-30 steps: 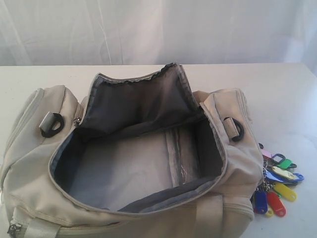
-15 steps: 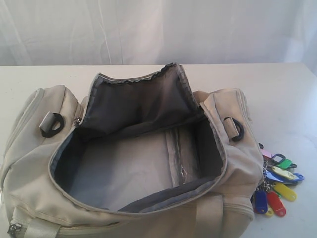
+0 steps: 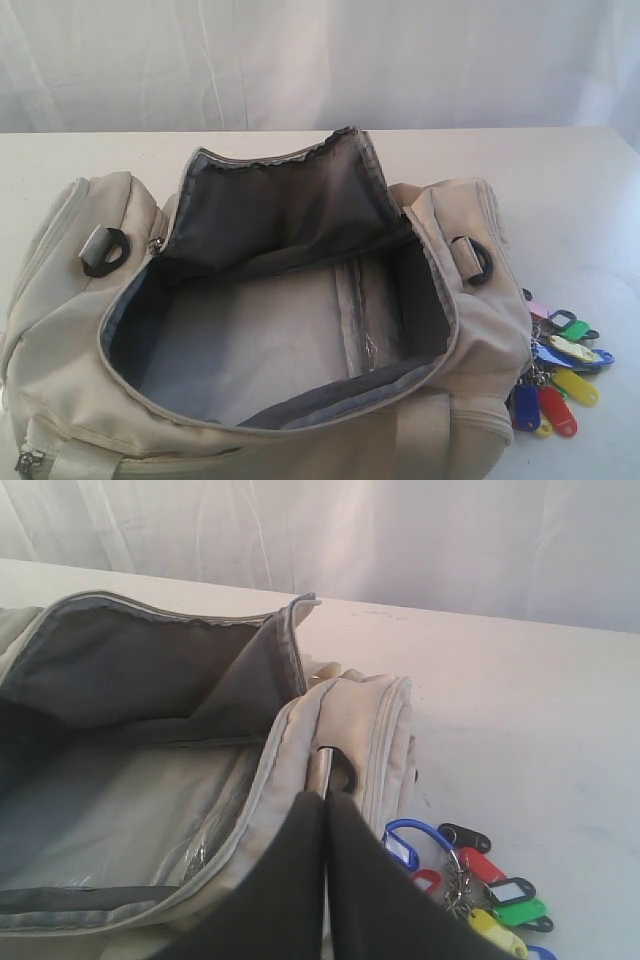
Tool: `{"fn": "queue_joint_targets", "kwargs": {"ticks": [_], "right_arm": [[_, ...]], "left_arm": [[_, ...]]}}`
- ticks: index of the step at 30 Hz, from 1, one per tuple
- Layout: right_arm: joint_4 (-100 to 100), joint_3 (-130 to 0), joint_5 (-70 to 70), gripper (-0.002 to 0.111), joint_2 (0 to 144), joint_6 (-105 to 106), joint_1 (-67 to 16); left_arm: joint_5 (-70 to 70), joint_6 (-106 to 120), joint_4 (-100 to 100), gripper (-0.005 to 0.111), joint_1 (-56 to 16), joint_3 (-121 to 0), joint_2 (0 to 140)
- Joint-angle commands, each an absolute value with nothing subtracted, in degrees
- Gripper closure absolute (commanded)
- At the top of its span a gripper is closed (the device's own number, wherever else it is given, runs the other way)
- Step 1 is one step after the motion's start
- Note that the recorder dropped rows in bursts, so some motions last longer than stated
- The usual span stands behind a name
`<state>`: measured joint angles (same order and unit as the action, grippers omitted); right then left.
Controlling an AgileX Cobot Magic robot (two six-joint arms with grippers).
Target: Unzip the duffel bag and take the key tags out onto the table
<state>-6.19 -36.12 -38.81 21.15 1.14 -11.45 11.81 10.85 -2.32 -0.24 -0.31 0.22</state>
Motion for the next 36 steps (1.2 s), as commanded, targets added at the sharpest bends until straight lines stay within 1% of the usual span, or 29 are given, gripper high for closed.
{"fn": "queue_joint_targets", "kwargs": {"ticks": [1,10,16,36], "right_arm": [[-6.23,-35.89,-38.14,0.108,20.77,0.99,-11.28],[-6.23,-35.89,-38.14,0.108,20.77,0.99,-11.28],[-6.23,-35.89,-38.14,0.108,20.77,0.99,-11.28],[-6.23,-35.89,-38.14,0.108,20.77,0.99,-11.28]], "left_arm": [[11.60,10.39,-2.50,0.107,0.02,0.00,0.00],[12.01,9.21,-2.89,0.107,0.00,0.00,0.00],[11.67,-8.97,-2.98,0.107,0.00,0.00,0.00],[11.55,-9.13,-2.98,0.107,0.03,0.00,0.00]]}}
